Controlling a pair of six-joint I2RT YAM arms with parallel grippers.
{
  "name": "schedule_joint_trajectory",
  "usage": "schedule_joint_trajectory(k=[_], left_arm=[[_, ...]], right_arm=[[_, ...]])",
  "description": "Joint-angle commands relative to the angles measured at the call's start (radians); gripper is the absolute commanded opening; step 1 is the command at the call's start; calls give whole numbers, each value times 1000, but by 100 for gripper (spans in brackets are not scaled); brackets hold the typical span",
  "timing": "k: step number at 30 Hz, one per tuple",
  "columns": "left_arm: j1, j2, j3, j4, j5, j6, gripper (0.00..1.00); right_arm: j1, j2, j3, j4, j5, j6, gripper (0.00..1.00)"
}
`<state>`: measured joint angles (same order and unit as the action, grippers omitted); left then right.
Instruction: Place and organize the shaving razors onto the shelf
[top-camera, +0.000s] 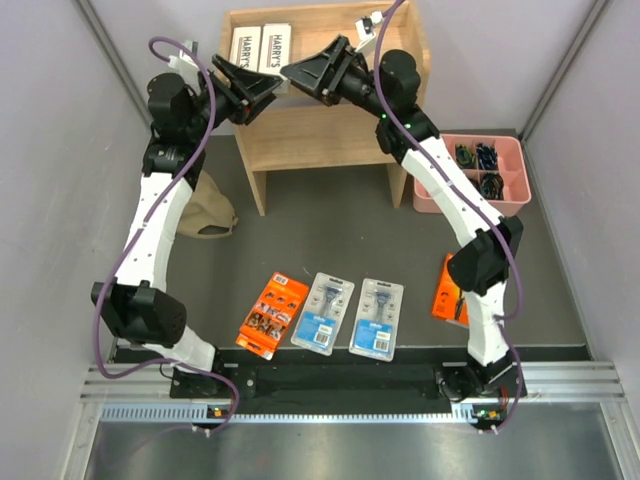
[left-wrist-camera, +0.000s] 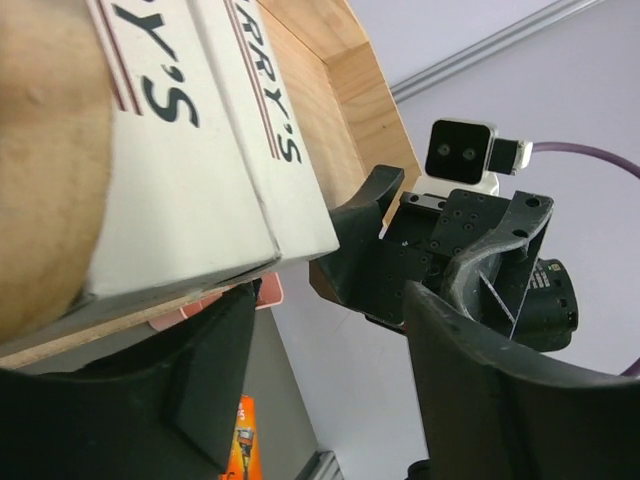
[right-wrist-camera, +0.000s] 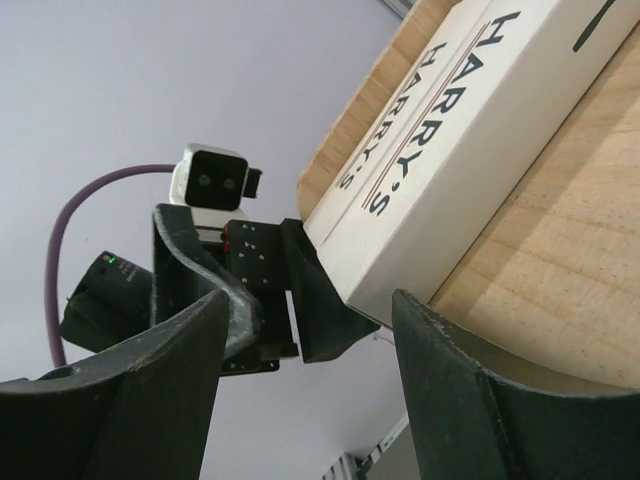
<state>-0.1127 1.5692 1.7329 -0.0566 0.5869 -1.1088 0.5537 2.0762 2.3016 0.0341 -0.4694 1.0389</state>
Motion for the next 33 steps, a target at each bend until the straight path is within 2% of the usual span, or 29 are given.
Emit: schedule_joint_trajectory(k=[1,6,12,15,21,33], left_arm=[[-2,-74,-4,61,28,58,73],[-2,-141,-33,1,57,118,83],[-1,-274,-58,-66,5,237,96],[1,-313,-38,-133,-13,288,99],[1,-331,1,-247,-7,362,99],[-1,-327,-27,-338,14,428,99]], right_arm=[[-21,-28,-44,-97,32,-46,68],[-21,-85,-97,-105,34,-71,71],[-21,-189,-183,-160,63,-146,77],[-21,-237,-237,-178,66,-183,80],[-21,-413,-422,-184,104,-250,98],[-20,-671,-654,-318,178,-379,99]])
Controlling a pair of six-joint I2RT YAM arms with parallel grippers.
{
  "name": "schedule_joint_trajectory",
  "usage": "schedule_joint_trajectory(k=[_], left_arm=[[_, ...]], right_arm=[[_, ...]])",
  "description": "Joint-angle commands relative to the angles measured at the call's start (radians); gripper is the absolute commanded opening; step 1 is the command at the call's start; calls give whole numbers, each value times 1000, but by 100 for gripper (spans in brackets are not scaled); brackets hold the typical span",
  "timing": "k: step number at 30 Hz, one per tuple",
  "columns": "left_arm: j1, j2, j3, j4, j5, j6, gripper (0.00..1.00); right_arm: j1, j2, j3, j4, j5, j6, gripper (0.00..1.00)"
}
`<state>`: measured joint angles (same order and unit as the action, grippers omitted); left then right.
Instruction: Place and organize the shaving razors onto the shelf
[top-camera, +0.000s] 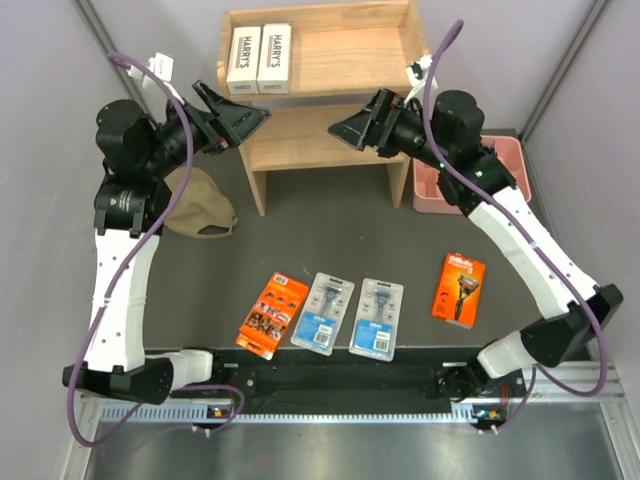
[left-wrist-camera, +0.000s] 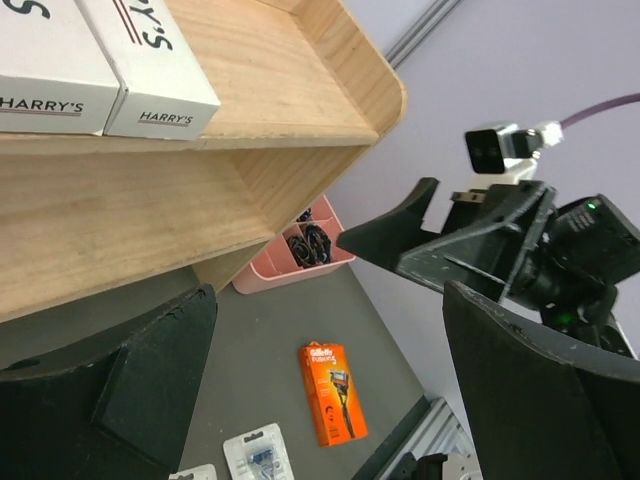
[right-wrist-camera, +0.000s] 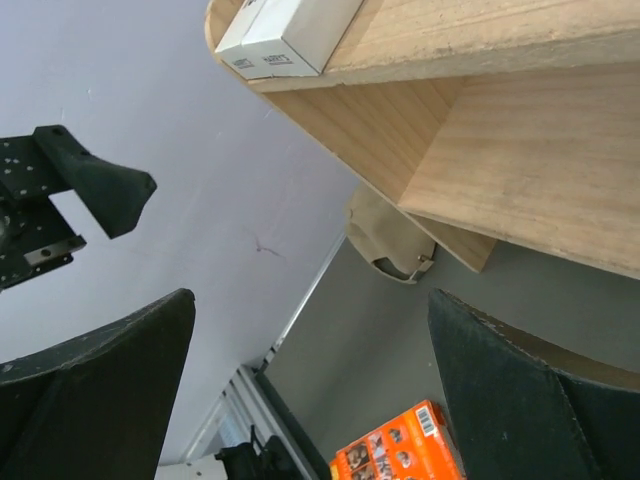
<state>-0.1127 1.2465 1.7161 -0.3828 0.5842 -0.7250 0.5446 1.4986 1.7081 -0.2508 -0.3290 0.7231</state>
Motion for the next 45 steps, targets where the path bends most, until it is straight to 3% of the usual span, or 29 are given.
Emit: schedule_joint_trajectory(k=[1,12,22,32,39,45], left_arm=[[-1,-4,-22,-14,16,48,99],[-48,1,-168,-62,-7,105,99],[-316,24,-427,-85,-262,167,99],[-490,64,-648,-65,-420,127,98],[-603,109,-724,-90,-487,133,93],[-673,177,-713,-139,-541,121,80]], right_arm=[[-12,-104,-76,-51,44,-76,99],[-11,-239,-384,-71,87,-90,99],[-11,-368,-676,-19,113,-10,99],[-11,-509,-949,-22,117,53,99],[-12,-627,-1133,-30,107,101,99],[-12,-675,-1154,-59,110,113,99]])
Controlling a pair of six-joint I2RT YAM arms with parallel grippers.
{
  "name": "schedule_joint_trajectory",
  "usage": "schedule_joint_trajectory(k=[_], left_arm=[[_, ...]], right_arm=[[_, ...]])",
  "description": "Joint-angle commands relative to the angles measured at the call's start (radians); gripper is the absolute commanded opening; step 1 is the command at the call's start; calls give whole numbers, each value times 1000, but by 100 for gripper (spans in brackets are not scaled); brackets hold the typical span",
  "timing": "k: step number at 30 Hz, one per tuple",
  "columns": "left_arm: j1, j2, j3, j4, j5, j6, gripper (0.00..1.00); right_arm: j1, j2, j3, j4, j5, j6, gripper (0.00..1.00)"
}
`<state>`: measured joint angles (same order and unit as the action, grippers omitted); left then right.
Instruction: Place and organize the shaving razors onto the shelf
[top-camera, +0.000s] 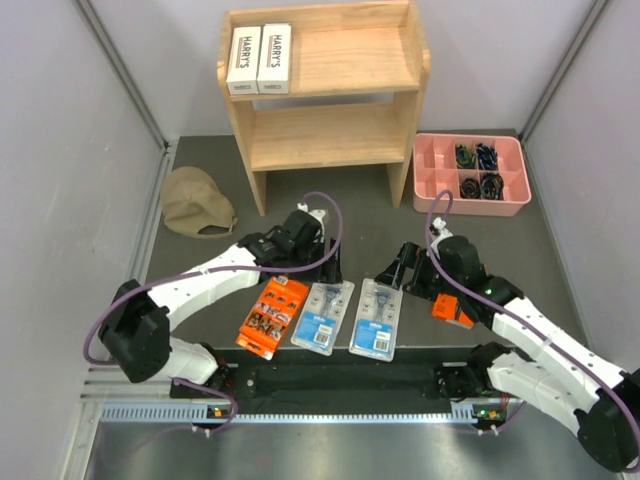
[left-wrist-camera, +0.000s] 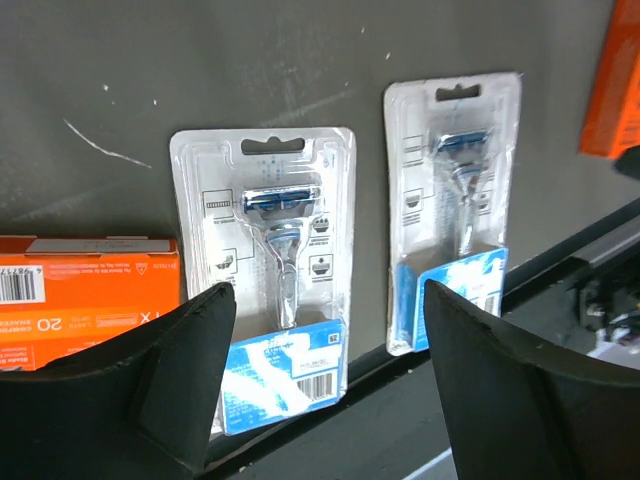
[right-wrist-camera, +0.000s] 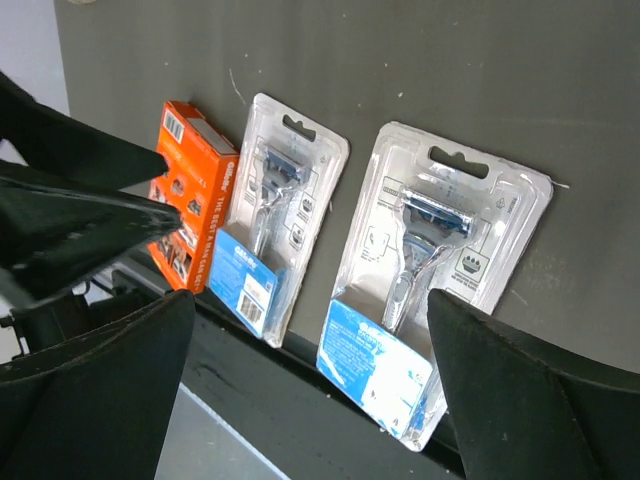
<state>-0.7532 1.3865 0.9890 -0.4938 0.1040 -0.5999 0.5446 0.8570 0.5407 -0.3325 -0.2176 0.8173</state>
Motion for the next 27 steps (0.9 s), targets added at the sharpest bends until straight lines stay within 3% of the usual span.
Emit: schedule_joint_trajectory(k=[1,19,27], left_arm=[[-38,46,28,-38,-64,2,79],[-97,177,-6,-35,-58,-11,69],[-133,255,-12,-48,-132,-41,63]], right_arm=[[-12,-35,15,15,-2,16,99],[-11,-49,-22,27,1,39,99],[-12,-42,-36,46,-9,54,99]])
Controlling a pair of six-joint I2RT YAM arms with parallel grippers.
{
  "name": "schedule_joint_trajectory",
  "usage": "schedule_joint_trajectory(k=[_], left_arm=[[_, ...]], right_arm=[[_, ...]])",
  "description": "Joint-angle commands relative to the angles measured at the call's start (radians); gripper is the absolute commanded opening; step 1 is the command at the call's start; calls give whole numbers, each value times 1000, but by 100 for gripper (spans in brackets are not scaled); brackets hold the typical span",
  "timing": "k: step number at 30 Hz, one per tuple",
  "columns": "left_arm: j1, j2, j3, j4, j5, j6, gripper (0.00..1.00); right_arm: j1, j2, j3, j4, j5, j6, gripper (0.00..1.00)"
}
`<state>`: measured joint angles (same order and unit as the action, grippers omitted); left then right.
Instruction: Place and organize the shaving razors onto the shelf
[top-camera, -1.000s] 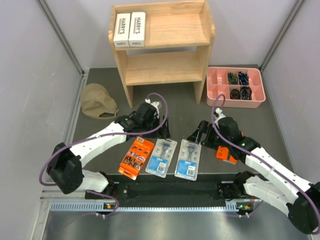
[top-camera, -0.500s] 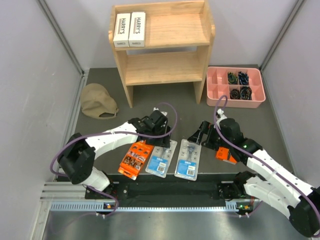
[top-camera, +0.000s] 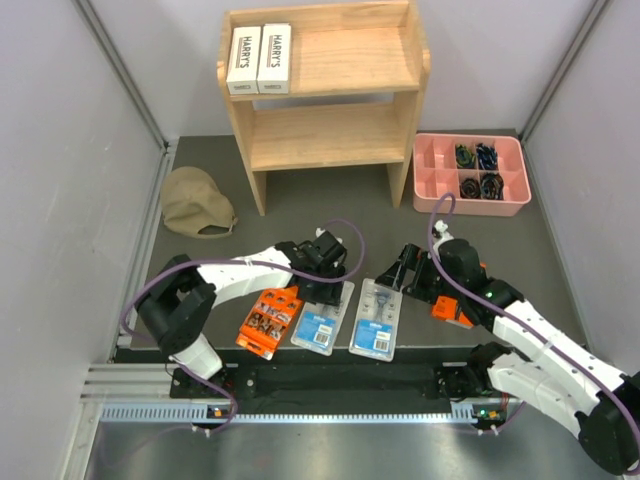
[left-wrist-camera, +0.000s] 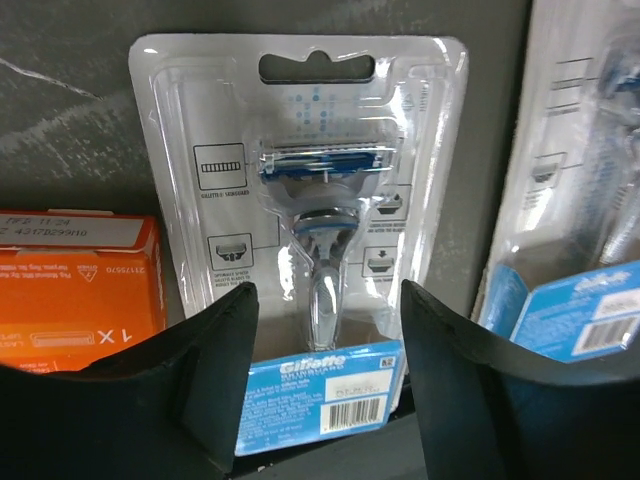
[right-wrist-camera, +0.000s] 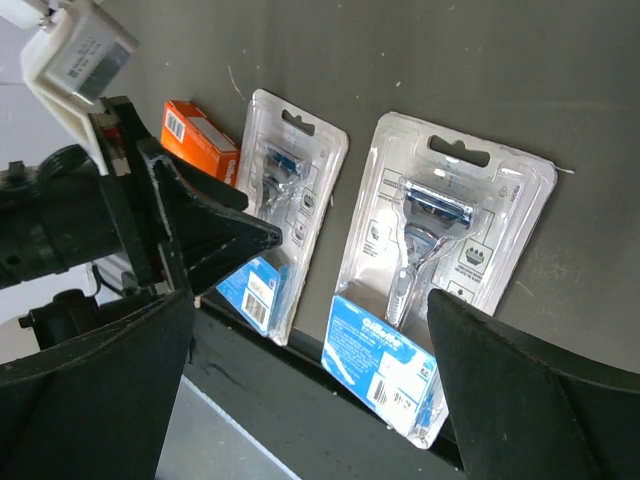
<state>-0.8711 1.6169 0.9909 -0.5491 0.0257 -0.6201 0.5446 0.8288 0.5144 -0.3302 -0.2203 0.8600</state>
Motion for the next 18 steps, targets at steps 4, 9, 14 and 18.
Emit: schedule_joint_trajectory(k=[4,9,14,18], left_arm=[[-25,57,-17,18,-46,-20,57],[-28,89,-5,-1,-79,-32,36],[-28,68,-3,-9,-119,-43,18],[-28,58,5,-17,-127,-40,0]], right_arm=[[-12,-19,-13,42,-4,13,99],[-11,-23,-14,42,-4,13,99],[-9,-22,-10,42,-5,10,99],[-11,-22,-4,40,-7,4,99]])
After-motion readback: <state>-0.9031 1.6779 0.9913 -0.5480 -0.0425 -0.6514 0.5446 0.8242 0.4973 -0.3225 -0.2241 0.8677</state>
